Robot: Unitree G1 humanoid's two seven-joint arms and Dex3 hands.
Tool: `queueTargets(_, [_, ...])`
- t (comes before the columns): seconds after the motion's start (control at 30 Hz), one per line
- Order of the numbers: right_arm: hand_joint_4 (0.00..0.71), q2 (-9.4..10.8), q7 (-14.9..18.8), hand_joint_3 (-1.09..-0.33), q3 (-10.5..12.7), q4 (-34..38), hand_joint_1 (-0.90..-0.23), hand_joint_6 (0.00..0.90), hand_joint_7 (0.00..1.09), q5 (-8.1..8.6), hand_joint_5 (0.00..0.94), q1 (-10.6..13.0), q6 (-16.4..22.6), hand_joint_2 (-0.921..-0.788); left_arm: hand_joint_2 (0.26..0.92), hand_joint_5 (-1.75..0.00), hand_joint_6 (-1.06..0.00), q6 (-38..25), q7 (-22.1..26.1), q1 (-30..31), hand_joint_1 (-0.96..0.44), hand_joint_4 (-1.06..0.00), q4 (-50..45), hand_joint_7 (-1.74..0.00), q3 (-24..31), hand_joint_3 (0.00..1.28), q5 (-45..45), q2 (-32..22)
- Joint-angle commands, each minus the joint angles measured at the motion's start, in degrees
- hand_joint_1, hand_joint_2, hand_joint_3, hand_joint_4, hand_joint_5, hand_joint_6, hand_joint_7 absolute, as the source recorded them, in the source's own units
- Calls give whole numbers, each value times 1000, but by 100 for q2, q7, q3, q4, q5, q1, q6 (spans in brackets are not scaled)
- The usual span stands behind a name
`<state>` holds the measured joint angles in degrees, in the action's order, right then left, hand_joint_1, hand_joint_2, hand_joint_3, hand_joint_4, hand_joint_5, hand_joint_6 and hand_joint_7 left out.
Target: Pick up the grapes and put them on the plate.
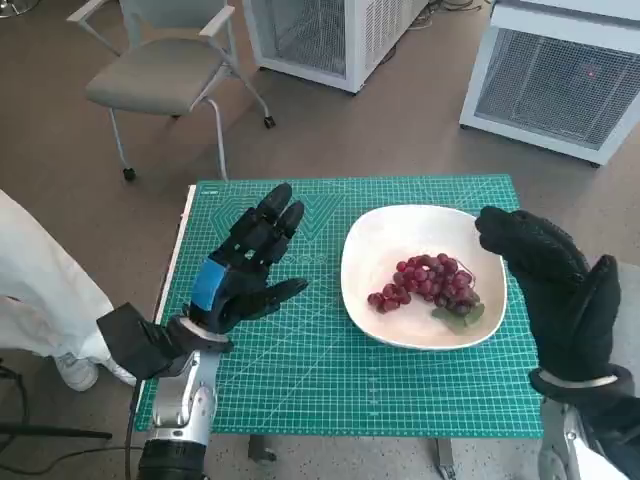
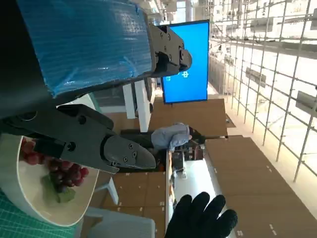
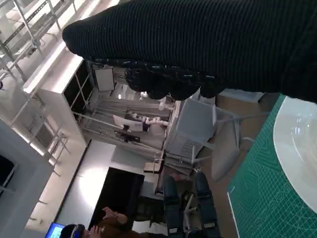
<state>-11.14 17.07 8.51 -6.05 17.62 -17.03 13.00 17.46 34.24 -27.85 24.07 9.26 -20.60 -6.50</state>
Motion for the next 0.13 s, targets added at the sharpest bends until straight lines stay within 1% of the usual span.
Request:
queueTargets(0.03, [306,-34,47,-608,-16,43,-536,145,879,-47,373,52,-46,-921,921,-13,-228,30,57,95,-345,-131,-103,-3,-1,45,-37,-45])
queueTargets(0.13, [306,-36,55,-608,-13,50,-536,145,880,-34,373,47,-53,-921,921,-12,-229,13,75,109,-352,-132,-113,-3,-2,44,-45,-43])
